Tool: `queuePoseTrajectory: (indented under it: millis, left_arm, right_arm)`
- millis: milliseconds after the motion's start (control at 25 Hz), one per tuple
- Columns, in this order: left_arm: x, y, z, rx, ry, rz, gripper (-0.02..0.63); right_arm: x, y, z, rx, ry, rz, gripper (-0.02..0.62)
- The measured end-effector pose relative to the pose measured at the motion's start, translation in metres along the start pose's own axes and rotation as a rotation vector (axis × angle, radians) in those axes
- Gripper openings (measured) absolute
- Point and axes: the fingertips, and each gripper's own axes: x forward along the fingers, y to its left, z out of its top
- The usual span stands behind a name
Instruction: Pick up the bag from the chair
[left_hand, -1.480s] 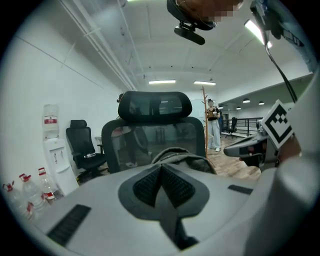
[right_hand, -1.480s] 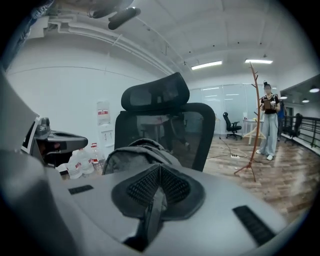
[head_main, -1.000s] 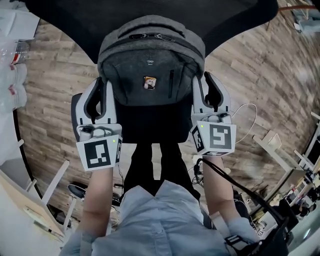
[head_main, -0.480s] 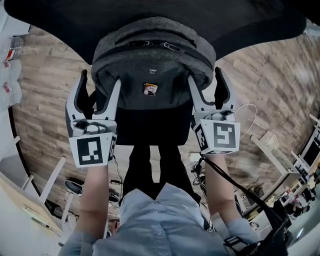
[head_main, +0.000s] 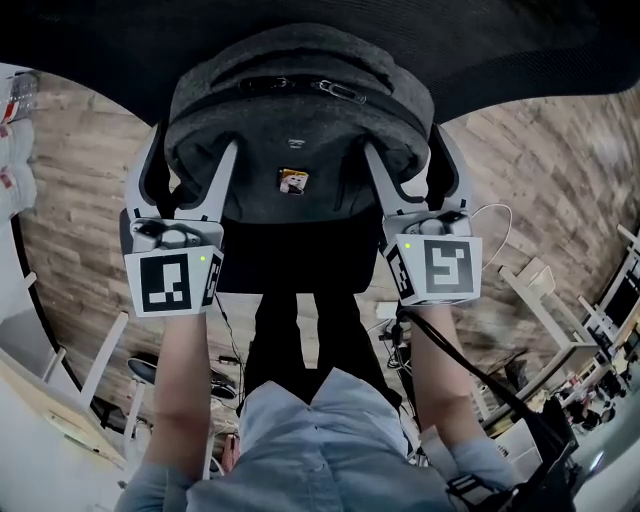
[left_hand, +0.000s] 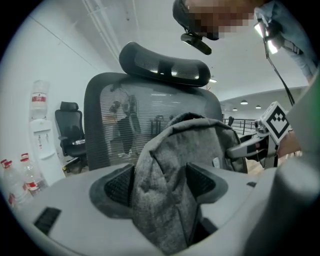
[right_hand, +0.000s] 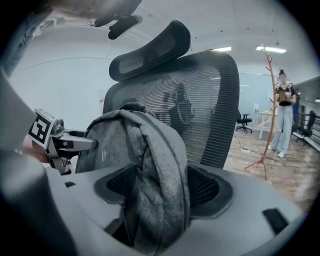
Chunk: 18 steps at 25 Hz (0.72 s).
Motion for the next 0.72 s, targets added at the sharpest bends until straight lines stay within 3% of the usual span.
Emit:
queuePoseTrajectory:
  millis: [200, 720]
  left_arm:
    - [0.0043, -0.0030, -0.0003, 0.004, 0.004, -0.009, 0.295]
    - [-0.0047, -0.0060, 0.0012, 0.012, 0.000, 0.006, 0.204]
  right_arm:
    - [0.0036, -0.0021, -0.0009, -0.009, 0.018, -0.002, 0.314]
    - [-0.0016, 0.0020, -0.0048, -0.025, 0.040, -0.017, 0.206]
